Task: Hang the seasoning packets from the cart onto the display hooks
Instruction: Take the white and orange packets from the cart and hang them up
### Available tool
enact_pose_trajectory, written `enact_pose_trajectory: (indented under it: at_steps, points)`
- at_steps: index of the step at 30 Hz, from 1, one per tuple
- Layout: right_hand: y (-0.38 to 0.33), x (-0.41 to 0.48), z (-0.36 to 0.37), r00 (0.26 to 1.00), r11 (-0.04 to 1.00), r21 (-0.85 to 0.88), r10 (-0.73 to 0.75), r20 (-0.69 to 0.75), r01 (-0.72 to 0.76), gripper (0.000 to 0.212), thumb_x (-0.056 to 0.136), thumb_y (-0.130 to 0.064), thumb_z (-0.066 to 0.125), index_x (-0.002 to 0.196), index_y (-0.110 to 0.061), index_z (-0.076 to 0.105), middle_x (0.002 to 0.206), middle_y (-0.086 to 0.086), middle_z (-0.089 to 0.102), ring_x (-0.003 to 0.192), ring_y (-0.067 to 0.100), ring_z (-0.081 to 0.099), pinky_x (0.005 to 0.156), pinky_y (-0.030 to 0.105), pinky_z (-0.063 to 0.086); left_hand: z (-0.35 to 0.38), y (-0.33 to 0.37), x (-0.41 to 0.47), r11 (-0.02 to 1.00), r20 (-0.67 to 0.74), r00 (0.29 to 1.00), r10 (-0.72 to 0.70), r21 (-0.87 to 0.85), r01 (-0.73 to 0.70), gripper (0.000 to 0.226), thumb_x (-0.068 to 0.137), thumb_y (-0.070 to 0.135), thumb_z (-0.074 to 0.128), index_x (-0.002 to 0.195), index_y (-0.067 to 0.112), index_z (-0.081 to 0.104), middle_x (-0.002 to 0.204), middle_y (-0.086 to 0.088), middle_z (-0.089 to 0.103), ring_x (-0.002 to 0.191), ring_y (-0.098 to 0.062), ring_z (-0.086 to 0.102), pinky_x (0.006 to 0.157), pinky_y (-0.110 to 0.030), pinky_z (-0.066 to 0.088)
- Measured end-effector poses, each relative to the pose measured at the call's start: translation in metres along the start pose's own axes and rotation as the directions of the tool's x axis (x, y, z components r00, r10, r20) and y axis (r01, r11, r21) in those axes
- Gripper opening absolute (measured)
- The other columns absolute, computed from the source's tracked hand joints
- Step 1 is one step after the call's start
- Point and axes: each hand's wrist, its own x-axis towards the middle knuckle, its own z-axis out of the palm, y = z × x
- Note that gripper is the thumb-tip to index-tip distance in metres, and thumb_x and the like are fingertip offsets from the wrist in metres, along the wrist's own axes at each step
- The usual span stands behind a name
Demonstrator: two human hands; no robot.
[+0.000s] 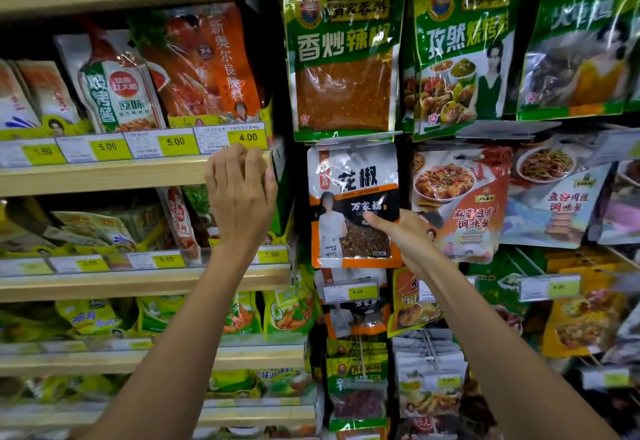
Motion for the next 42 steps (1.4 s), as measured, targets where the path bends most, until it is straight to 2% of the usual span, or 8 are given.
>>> enact_pose_trajectory:
  at_steps: [4,12,21,25,29,33,35,42]
  points:
    - [0.002,0.014,0.013,0.991,0.999,-0.017,-0.046,-0.128,0.044,0.054,0.085,-0.019,0.073,0.133,-0.004,0.053,0.131,0.008,0.059,0.123,0.023,0.054,0.093,0.027,0.042,-0.002,-0.001,0.000,1.000,0.023,1.000,0.001,-0.008,-0.001,0.023,0.097,0.020,0.044,0.110,0.003,0.054,0.109,-0.023,0.057,0.106,-0.031,0.042,0.096,-0.044,0.034]
    - [0.008,0.030,0.024,0.951,0.989,-0.144,-0.053,-0.306,0.009,0.038,0.085,-0.016,0.073,0.116,0.003,0.062,0.115,0.016,0.067,0.107,0.028,0.063,0.096,0.041,0.050,-0.012,0.001,0.000,1.000,0.094,0.996,-0.005,-0.014,0.006,0.028,0.098,0.019,0.043,0.114,0.001,0.058,0.112,-0.023,0.057,0.109,-0.036,0.048,0.099,-0.046,0.036]
    - [0.018,-0.058,-0.021,0.904,0.927,-0.367,-0.220,-0.367,0.077,0.028,0.099,-0.014,0.053,0.124,-0.002,0.056,0.110,0.009,0.062,0.100,0.019,0.058,0.088,0.018,0.048,-0.027,0.041,-0.018,0.974,-0.009,0.995,0.097,-0.203,-0.096,0.025,0.093,0.005,0.046,0.114,-0.004,0.058,0.115,-0.025,0.060,0.111,-0.034,0.046,0.101,-0.044,0.035]
    - [0.047,-0.129,-0.072,0.895,0.934,-0.356,-0.169,-0.412,0.013,0.021,0.100,-0.027,0.051,0.110,-0.013,0.063,0.102,0.004,0.067,0.091,0.016,0.063,0.080,0.028,0.053,-0.036,0.110,-0.072,0.899,0.274,0.960,0.053,-0.431,0.073,0.026,0.097,0.009,0.041,0.105,-0.005,0.061,0.102,-0.022,0.062,0.096,-0.036,0.055,0.086,-0.041,0.043]
    - [0.105,-0.224,-0.134,0.824,0.932,-0.285,0.025,-0.566,-0.224,0.025,0.100,-0.026,0.050,0.096,-0.009,0.068,0.085,0.008,0.070,0.082,0.020,0.067,0.076,0.046,0.055,-0.065,0.202,-0.155,0.602,0.820,0.572,0.023,-0.468,0.647,0.028,0.103,0.017,0.038,0.096,0.004,0.061,0.085,-0.018,0.062,0.077,-0.032,0.057,0.069,-0.039,0.041]
    - [0.160,-0.340,-0.195,0.637,0.886,-0.114,0.228,-0.737,-0.449,0.025,0.098,-0.016,0.052,0.085,0.001,0.065,0.069,0.004,0.067,0.070,0.009,0.069,0.071,0.038,0.056,-0.109,0.301,-0.230,0.352,0.982,0.141,0.123,-0.176,0.919,0.026,0.100,0.006,0.041,0.094,-0.004,0.064,0.080,-0.023,0.065,0.069,-0.025,0.063,0.067,-0.036,0.051]
    - [0.177,-0.400,-0.219,0.532,0.845,-0.020,0.319,-0.785,-0.535,0.024,0.098,-0.012,0.053,0.080,-0.001,0.065,0.069,0.002,0.067,0.065,0.012,0.067,0.071,0.039,0.054,-0.138,0.349,-0.262,0.320,0.980,0.028,0.197,-0.092,0.943,0.024,0.097,-0.003,0.042,0.086,-0.003,0.064,0.072,-0.016,0.063,0.059,-0.007,0.061,0.063,-0.026,0.050]
    - [0.201,-0.547,-0.299,0.230,0.743,0.187,0.420,-0.878,-0.643,0.020,0.095,-0.011,0.055,0.081,-0.014,0.069,0.070,0.002,0.072,0.062,0.011,0.067,0.066,0.028,0.054,-0.193,0.481,-0.333,0.506,0.871,-0.205,0.446,-0.057,0.861,0.031,0.097,0.007,0.049,0.071,0.020,0.060,0.078,-0.015,0.066,0.076,-0.032,0.063,0.073,-0.041,0.051]
